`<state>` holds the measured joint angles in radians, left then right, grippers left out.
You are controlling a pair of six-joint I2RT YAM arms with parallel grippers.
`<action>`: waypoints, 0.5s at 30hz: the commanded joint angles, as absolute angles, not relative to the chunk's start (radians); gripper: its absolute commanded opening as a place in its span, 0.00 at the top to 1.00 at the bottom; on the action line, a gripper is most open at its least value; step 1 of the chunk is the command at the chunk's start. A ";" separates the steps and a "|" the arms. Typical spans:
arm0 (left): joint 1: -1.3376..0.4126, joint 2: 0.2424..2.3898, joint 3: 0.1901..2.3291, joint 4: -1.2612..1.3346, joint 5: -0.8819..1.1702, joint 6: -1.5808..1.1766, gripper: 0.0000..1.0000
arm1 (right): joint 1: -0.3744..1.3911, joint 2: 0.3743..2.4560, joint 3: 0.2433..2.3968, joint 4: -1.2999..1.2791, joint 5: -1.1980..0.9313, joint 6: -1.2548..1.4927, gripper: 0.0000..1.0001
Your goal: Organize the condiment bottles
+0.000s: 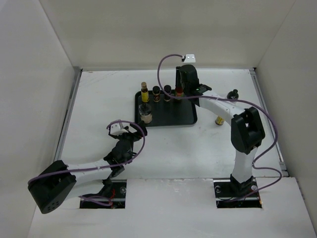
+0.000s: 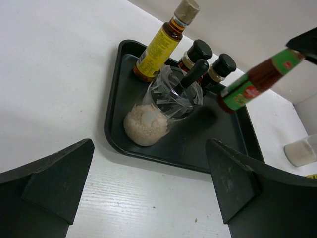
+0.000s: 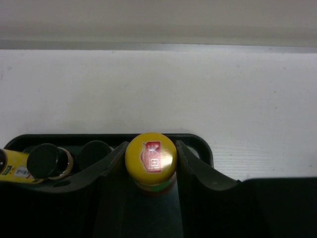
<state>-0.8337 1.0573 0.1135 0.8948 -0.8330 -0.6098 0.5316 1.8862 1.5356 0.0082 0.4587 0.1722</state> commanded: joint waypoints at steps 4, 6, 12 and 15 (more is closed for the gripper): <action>-0.841 1.040 0.140 0.950 -0.825 -0.618 0.00 | 0.536 1.907 1.640 0.166 0.468 0.179 0.66; -0.841 1.045 0.141 0.950 -0.825 -0.618 0.00 | 0.536 1.908 1.632 0.179 0.466 0.181 0.66; -0.834 1.057 0.144 0.950 -0.824 -0.620 0.00 | 0.536 1.919 1.599 0.193 0.459 0.184 0.60; -0.835 1.057 0.144 0.950 -0.822 -0.620 0.00 | 0.544 1.919 1.569 0.206 0.456 0.195 0.54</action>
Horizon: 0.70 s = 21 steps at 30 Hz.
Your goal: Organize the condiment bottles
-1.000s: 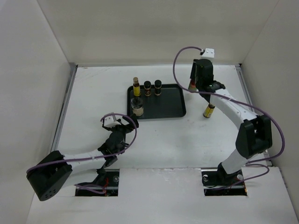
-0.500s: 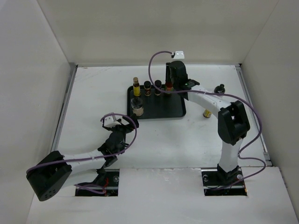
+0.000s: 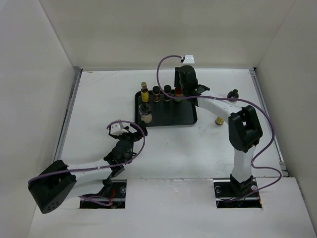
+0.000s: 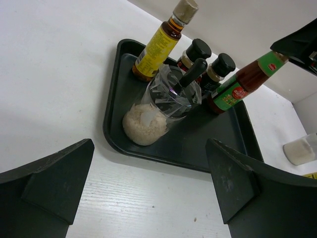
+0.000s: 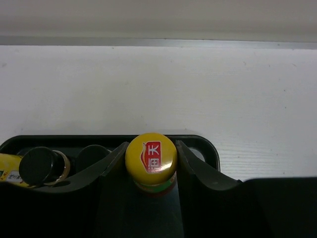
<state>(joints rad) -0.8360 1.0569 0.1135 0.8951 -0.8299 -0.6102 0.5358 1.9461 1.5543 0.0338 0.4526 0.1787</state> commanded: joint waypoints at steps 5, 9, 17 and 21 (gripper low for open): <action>-0.835 1.062 0.147 0.950 -0.816 -0.621 0.00 | 0.554 1.908 1.549 0.207 0.456 0.202 0.40; -0.835 1.057 0.144 0.950 -0.815 -0.623 0.00 | 0.556 1.867 1.529 0.204 0.466 0.206 0.36; -0.843 1.055 0.144 0.950 -0.813 -0.623 0.00 | 0.547 1.604 1.341 0.190 0.511 0.239 0.26; -0.843 1.057 0.144 0.950 -0.813 -0.623 0.00 | 0.477 1.366 1.101 0.192 0.551 0.297 0.28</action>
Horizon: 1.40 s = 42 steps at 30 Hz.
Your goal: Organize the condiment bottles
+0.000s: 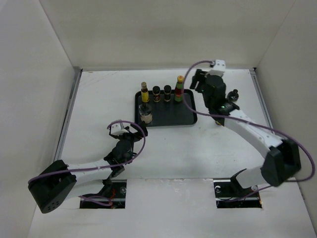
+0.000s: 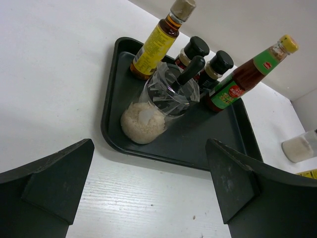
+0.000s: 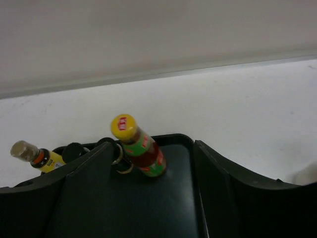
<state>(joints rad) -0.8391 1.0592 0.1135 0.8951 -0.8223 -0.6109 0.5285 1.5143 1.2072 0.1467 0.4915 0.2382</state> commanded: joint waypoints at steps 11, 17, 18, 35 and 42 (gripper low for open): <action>-0.849 1.069 0.150 0.953 -0.801 -0.624 0.00 | 0.288 1.026 0.724 -0.038 0.647 0.400 0.23; -0.854 1.063 0.152 0.950 -0.792 -0.624 0.00 | 0.280 1.124 0.742 0.008 0.578 0.397 0.29; -0.854 1.069 0.153 0.951 -0.792 -0.624 0.00 | 0.278 1.135 0.741 0.027 0.577 0.396 0.30; -0.857 1.091 0.161 0.953 -0.776 -0.626 0.00 | 0.257 1.206 0.753 0.081 0.626 0.374 0.68; -0.858 1.095 0.164 0.953 -0.772 -0.627 0.00 | 0.312 1.195 0.848 0.116 0.629 0.293 0.71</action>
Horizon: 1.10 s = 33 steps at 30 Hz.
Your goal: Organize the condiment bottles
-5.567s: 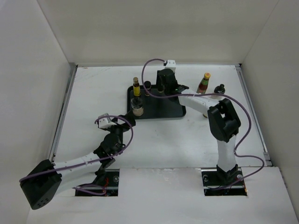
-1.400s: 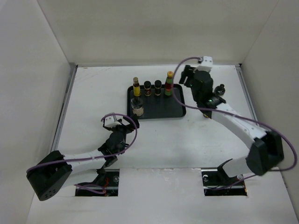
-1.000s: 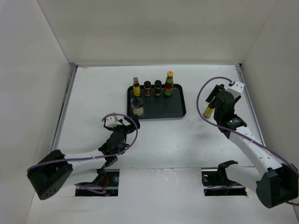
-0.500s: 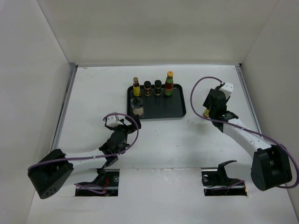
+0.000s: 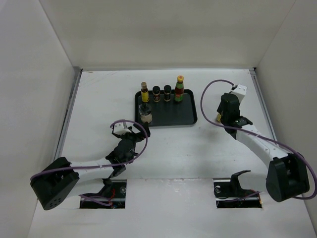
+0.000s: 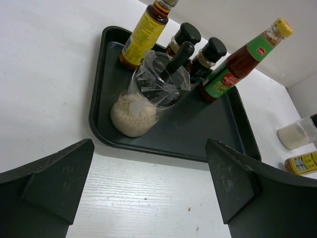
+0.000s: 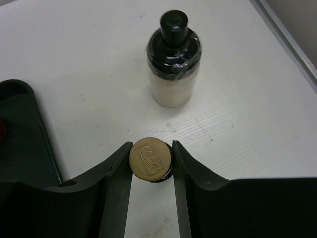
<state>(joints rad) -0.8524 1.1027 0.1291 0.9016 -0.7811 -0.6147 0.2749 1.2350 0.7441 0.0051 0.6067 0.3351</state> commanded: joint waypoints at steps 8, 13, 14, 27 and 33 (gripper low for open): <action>-0.857 1.095 0.164 0.953 -0.776 -0.629 0.00 | 0.421 1.376 1.032 0.242 0.540 0.255 0.70; -0.857 1.092 0.164 0.953 -0.773 -0.627 0.00 | 0.442 1.546 1.156 0.302 0.497 0.252 0.70; -0.855 1.092 0.164 0.953 -0.776 -0.627 0.00 | 0.446 1.577 1.178 0.307 0.491 0.252 0.70; -0.849 1.107 0.167 0.953 -0.770 -0.629 0.00 | 0.458 1.789 1.321 0.325 0.459 0.261 0.69; -0.848 1.108 0.167 0.953 -0.770 -0.629 0.00 | 0.466 1.830 1.318 0.331 0.457 0.259 0.68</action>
